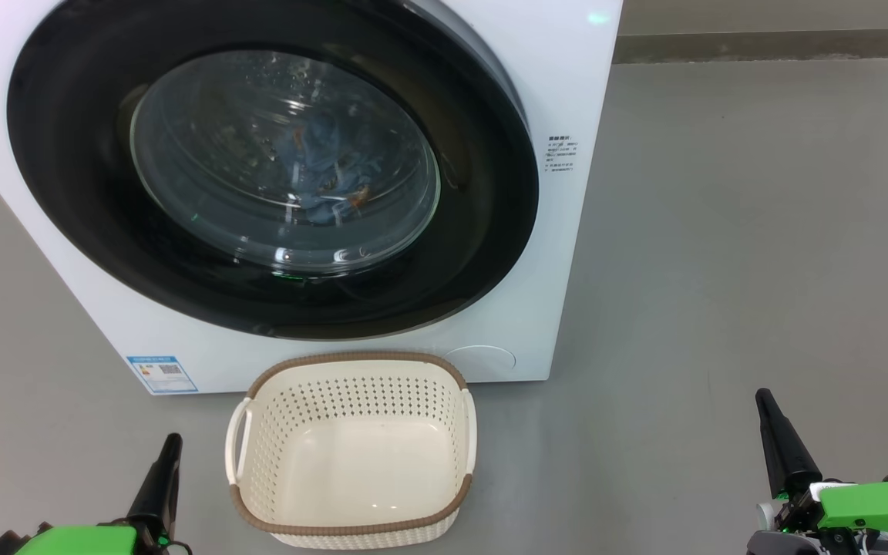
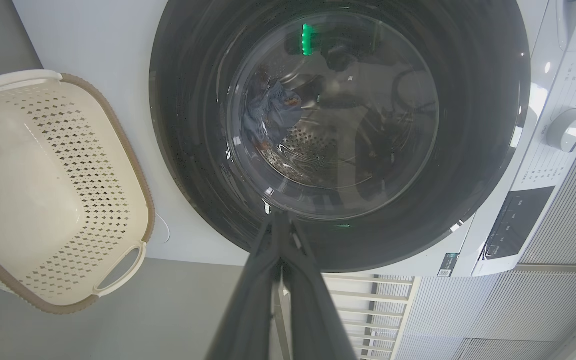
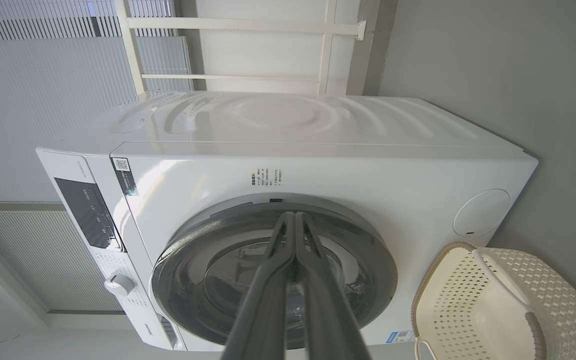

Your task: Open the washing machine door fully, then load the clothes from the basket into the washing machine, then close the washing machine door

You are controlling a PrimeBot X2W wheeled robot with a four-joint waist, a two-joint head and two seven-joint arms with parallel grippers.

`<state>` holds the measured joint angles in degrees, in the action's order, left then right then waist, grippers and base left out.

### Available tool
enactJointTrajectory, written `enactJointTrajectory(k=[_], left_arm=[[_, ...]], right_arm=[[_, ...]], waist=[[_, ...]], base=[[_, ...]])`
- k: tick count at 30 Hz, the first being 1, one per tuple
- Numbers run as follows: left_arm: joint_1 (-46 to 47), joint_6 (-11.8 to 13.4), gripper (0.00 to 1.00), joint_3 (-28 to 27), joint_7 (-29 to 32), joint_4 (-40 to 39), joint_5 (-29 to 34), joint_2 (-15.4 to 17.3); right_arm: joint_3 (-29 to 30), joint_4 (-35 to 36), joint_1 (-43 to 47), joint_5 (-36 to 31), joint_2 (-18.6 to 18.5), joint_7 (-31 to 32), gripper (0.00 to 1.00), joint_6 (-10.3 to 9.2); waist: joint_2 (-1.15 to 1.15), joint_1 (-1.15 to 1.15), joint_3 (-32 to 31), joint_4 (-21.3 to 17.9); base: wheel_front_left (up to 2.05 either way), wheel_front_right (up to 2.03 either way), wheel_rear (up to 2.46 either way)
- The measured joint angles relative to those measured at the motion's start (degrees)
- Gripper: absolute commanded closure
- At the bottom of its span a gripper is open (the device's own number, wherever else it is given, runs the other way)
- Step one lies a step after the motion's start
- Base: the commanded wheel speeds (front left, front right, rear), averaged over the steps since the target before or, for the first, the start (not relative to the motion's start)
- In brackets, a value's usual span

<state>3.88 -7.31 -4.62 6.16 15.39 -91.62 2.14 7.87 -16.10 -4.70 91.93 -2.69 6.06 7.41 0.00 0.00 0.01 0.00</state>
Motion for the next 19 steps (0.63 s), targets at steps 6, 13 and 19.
enactJointTrajectory(k=[6, 13, 19], left_arm=[[0.0, 0.0, 1.0, 0.0, 0.0, 0.0, 0.0, 0.0], [0.0, 0.0, 1.0, -0.01, 0.0, 0.0, 0.0, 0.0], [0.01, 0.0, 1.0, -0.01, 0.0, 0.0, 0.0, 0.0]], right_arm=[[0.0, 0.0, 0.0, 0.0, 0.0, 0.0, 1.0, 0.0], [0.0, 0.0, 0.0, 0.0, 0.0, 0.0, 1.0, 0.0], [0.0, 0.0, 0.0, 0.0, 0.0, 0.0, 1.0, 0.0]], waist=[[0.0, 0.0, 0.0, 0.0], [0.0, 0.0, 0.0, 0.0], [0.0, 0.0, 0.0, 0.0]], base=[[0.0, 0.0, 0.0], [0.0, 0.0, 0.0], [0.0, 0.0, 0.0]])
